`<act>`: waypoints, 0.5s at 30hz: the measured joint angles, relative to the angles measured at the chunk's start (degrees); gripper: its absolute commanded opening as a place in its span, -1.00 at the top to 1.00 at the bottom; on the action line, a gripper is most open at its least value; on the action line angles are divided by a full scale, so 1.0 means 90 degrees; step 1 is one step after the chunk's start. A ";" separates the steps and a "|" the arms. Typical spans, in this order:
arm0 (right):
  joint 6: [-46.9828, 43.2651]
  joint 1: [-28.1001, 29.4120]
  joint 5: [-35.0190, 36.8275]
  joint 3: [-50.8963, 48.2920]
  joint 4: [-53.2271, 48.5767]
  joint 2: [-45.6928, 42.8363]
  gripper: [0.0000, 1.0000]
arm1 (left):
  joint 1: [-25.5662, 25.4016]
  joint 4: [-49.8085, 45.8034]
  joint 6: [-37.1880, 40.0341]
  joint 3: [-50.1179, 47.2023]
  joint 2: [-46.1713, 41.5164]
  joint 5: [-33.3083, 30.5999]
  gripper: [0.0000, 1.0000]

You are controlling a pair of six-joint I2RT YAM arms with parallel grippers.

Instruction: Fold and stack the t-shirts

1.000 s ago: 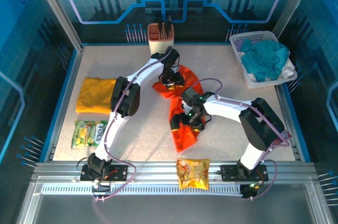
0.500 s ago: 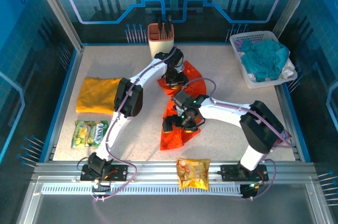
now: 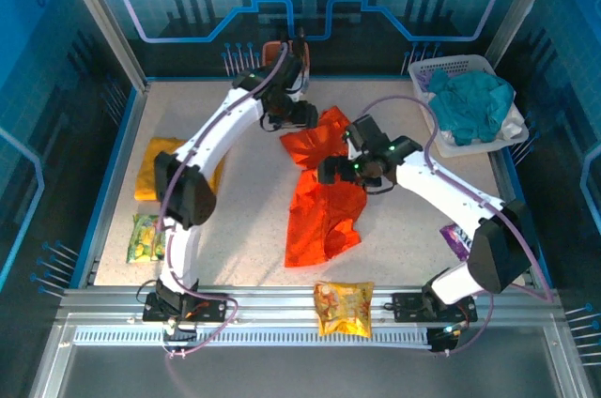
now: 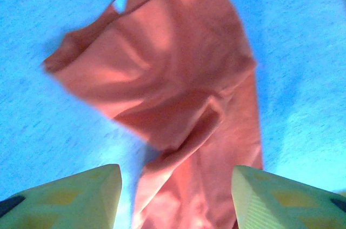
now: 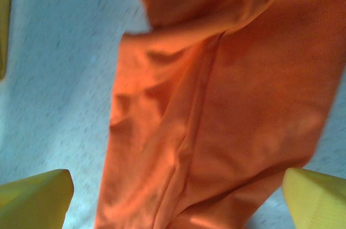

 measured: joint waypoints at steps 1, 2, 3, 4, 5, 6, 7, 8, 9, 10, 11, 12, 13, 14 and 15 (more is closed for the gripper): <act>-0.0039 -0.0087 0.0034 0.0092 0.0029 0.0087 -0.99 | 0.0024 0.0109 -0.0044 -0.0454 -0.0282 -0.0090 -0.14; -0.0092 -0.0170 0.0056 0.0243 0.0068 0.0228 -0.99 | 0.0046 0.0231 -0.0080 -0.0925 -0.0546 -0.0163 -0.14; -0.0148 -0.0233 0.0080 0.0430 0.0119 0.0425 -0.99 | 0.0078 0.0338 -0.0114 -0.1421 -0.0806 -0.0219 -0.14; -0.0199 -0.0270 0.0090 0.0610 0.0155 0.0629 -0.99 | 0.0095 0.0447 -0.0155 -0.1814 -0.0996 -0.0255 -0.14; -0.0267 -0.0301 0.0107 0.0879 0.0197 0.0911 -0.99 | 0.0119 0.0573 -0.0223 -0.2261 -0.1202 -0.0299 -0.13; -0.0335 -0.0313 0.0114 0.1124 0.0243 0.1188 -0.99 | 0.0136 0.0726 -0.0262 -0.2713 -0.1409 -0.0321 -0.13; -0.0398 -0.0316 0.0117 0.1348 0.0299 0.1450 -0.99 | 0.0151 0.0818 -0.0294 -0.3058 -0.1569 -0.0330 -0.13; -0.0466 -0.0321 0.0112 0.1571 0.0364 0.1732 -0.99 | 0.0163 0.0942 -0.0345 -0.3451 -0.1761 -0.0352 -0.13; -0.0532 -0.0321 0.0104 0.1817 0.0413 0.2033 -0.99 | 0.0170 0.1047 -0.0403 -0.3825 -0.1957 -0.0367 -0.13; -0.0580 -0.0325 0.0092 0.2025 0.0423 0.2290 -0.99 | 0.0172 0.1127 -0.0442 -0.4143 -0.2142 -0.0372 -0.13; -0.0636 -0.0330 0.0090 0.2276 0.0418 0.2584 -0.99 | 0.0172 0.1222 -0.0505 -0.4473 -0.2353 -0.0369 -0.13; -0.0695 -0.0335 0.0092 0.2538 0.0418 0.2895 -0.99 | 0.0175 0.1297 -0.0578 -0.4767 -0.2557 -0.0367 -0.13; -0.0729 -0.0340 0.0102 0.2756 0.0393 0.3145 -0.99 | 0.0177 0.1353 -0.0614 -0.4991 -0.2727 -0.0364 -0.13; -0.0760 -0.0345 0.0148 0.2982 0.0372 0.3415 -0.99 | 0.0177 0.1416 -0.0680 -0.5251 -0.2934 -0.0355 -0.13; -0.0792 -0.0345 0.0260 0.3191 0.0340 0.3657 -0.99 | 0.0182 0.1489 -0.0760 -0.5501 -0.3147 -0.0342 -0.13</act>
